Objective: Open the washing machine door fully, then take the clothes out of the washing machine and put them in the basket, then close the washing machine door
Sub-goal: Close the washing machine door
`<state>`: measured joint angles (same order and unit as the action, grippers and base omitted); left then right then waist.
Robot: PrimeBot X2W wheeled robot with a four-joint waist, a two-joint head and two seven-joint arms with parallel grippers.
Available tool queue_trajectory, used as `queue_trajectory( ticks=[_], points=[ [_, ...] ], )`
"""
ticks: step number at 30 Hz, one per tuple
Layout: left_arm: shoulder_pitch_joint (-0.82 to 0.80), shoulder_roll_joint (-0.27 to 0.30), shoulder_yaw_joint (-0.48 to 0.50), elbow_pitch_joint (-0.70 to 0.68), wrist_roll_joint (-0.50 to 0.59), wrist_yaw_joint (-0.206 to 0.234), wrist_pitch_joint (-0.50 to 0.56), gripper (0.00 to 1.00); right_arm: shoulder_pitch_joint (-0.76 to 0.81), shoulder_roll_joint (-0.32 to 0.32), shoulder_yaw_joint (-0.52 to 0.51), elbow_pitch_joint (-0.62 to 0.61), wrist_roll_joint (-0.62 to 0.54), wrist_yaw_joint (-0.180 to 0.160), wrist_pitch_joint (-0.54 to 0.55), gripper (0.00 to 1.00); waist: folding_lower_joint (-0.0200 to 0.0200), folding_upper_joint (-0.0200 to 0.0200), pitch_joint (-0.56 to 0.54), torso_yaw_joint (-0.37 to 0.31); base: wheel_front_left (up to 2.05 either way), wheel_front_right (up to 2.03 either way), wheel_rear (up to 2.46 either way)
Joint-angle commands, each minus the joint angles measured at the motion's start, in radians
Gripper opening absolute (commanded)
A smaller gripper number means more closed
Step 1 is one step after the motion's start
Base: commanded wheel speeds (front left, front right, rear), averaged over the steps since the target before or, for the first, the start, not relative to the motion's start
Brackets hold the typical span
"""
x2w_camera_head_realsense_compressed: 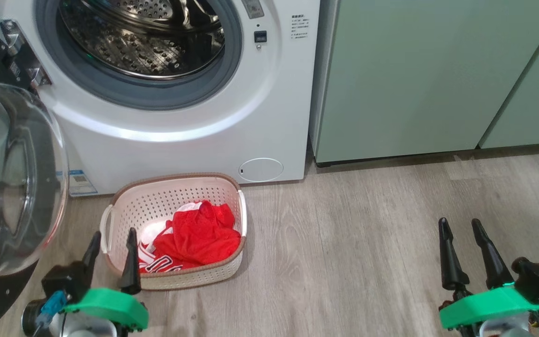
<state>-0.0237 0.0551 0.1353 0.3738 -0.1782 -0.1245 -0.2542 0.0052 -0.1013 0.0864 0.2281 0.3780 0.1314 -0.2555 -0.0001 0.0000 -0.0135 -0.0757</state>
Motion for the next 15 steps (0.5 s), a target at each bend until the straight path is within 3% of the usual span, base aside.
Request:
queue_trajectory(
  ticks=[1, 9, 15],
  points=[
    [-0.036, 0.009, 0.022, -0.034, -0.007, -0.006, -0.008, 1.0, -0.017, -0.007, 0.02, -0.029, -0.006, -0.001, -0.006, 1.0, 0.0001, 0.0, 0.0, 0.001, 0.0, 0.0, 0.0],
    [-0.03, 0.008, 0.009, -0.041, -0.019, -0.006, -0.008, 1.0, -0.012, -0.003, 0.009, -0.03, -0.007, -0.001, -0.006, 1.0, 0.0001, 0.0, -0.003, 0.031, 0.0, 0.0, 0.0],
    [-0.034, 0.008, 0.012, -0.041, -0.006, -0.006, -0.008, 1.0, -0.007, -0.001, 0.003, -0.033, -0.005, -0.001, -0.006, 1.0, 0.0001, 0.0, -0.008, 0.101, 0.0, 0.0, 0.0]
  ],
)
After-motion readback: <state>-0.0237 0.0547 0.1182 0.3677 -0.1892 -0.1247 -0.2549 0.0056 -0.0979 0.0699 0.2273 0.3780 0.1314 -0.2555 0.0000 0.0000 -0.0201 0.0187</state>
